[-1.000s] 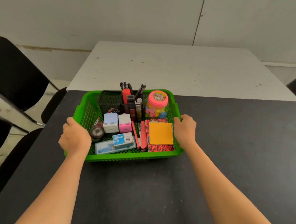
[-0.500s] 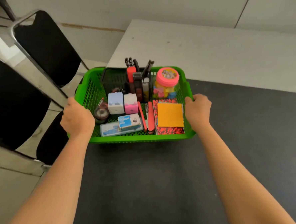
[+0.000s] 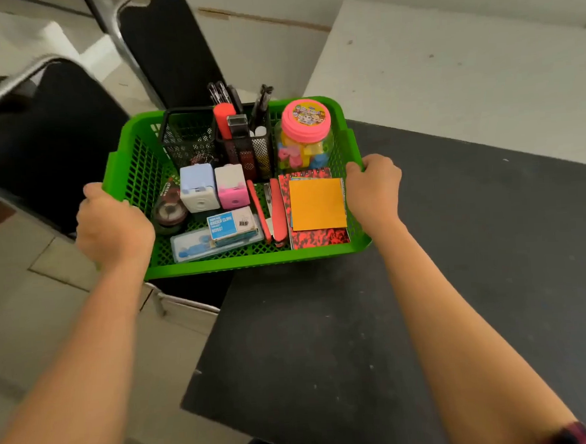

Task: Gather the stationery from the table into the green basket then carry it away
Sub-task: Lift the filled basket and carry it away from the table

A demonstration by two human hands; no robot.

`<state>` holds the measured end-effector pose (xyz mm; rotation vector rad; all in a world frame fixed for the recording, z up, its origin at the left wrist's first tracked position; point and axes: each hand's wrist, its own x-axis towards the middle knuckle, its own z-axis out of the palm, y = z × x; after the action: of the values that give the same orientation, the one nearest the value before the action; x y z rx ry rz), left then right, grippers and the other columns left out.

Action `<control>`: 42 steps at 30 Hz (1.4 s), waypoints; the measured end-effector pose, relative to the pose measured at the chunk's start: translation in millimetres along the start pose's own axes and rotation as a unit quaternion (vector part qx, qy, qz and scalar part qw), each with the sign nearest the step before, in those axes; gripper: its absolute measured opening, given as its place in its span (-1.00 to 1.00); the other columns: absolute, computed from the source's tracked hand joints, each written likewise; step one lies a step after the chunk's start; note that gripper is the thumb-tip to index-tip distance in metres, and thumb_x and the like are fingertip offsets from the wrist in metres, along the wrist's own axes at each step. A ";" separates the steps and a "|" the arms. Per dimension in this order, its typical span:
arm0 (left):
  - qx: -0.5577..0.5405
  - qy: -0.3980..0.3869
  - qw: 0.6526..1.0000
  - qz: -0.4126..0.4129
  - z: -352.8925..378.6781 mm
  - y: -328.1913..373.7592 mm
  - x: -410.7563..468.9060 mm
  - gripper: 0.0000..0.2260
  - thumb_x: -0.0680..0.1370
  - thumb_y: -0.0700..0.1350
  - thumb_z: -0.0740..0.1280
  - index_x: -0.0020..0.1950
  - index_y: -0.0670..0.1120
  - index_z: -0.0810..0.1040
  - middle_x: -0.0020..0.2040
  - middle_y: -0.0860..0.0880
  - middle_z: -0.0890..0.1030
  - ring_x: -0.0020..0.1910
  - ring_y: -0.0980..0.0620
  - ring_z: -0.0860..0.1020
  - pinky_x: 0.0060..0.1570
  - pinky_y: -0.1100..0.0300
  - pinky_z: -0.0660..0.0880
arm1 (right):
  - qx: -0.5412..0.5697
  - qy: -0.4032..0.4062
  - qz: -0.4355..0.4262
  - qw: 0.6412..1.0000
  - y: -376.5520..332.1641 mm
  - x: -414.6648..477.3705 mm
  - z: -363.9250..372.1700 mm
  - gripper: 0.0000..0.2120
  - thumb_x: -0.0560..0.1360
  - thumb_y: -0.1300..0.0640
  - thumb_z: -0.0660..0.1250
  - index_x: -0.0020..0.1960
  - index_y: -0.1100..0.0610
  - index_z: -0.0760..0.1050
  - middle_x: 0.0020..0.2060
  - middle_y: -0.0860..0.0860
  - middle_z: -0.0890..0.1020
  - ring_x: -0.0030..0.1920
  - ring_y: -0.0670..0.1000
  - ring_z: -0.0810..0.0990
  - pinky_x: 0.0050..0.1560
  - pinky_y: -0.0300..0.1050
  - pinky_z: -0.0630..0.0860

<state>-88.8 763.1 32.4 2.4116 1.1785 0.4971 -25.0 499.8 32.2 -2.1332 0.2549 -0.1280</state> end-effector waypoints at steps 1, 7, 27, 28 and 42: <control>0.000 0.007 1.000 -0.016 -4.5 -9.3 4.1 -0.70 0.57 -0.22 0.19 0.30 -0.23 0.34 0.24 -0.32 0.47 0.23 -0.35 0.43 0.14 -0.21 0.38 | 0.000 -0.011 -0.005 1.000 -7.0 -1.5 9.3 -0.59 0.55 0.27 0.15 -0.44 0.10 0.12 -0.48 -0.02 0.26 -0.51 -0.07 0.18 -0.67 -0.35 0.18; 0.014 0.054 0.993 -0.100 -32.4 -64.7 20.5 -0.72 0.57 -0.18 0.19 0.29 -0.18 0.36 0.21 -0.33 0.50 0.21 -0.34 0.46 0.15 -0.18 0.40 | -0.011 -0.060 -0.034 0.998 -34.1 -24.1 59.3 -0.60 0.56 0.25 0.16 -0.42 0.10 0.15 -0.47 -0.02 0.28 -0.49 -0.07 0.20 -0.59 -0.35 0.27; 0.018 0.110 0.961 -0.254 -67.1 -285.9 67.4 -0.75 0.57 -0.20 0.19 0.21 -0.28 0.37 0.16 -0.37 0.51 0.13 -0.38 0.47 0.10 -0.16 0.38 | 0.023 -0.198 -0.028 0.980 -64.2 -150.3 254.6 -0.87 0.56 0.22 0.22 -0.14 0.23 0.44 -0.42 -0.05 0.41 -0.49 -0.12 0.34 -0.56 -0.35 0.32; 0.018 0.113 0.959 -0.258 -66.9 -292.4 70.7 -0.75 0.57 -0.20 0.19 0.22 -0.28 0.37 0.16 -0.37 0.51 0.14 -0.38 0.47 0.11 -0.16 0.38 | 0.022 -0.205 -0.026 0.978 -64.5 -154.6 262.2 -0.88 0.56 0.22 0.22 -0.15 0.23 0.43 -0.42 -0.05 0.41 -0.49 -0.12 0.33 -0.57 -0.33 0.31; 0.065 0.119 0.954 -0.268 -80.7 -406.9 195.4 -0.76 0.58 -0.19 0.19 0.22 -0.25 0.38 0.15 -0.35 0.52 0.13 -0.37 0.49 0.12 -0.19 0.39 | 0.046 -0.227 0.086 0.969 -109.1 -232.6 401.1 -0.81 0.49 0.23 0.25 -0.27 0.12 0.30 -0.42 0.00 0.44 -0.44 -0.01 0.39 -0.39 -0.01 0.40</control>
<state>-282.2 1164.1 -77.5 2.0361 1.9414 0.5512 -160.5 939.1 -92.5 -1.9737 0.1566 0.4388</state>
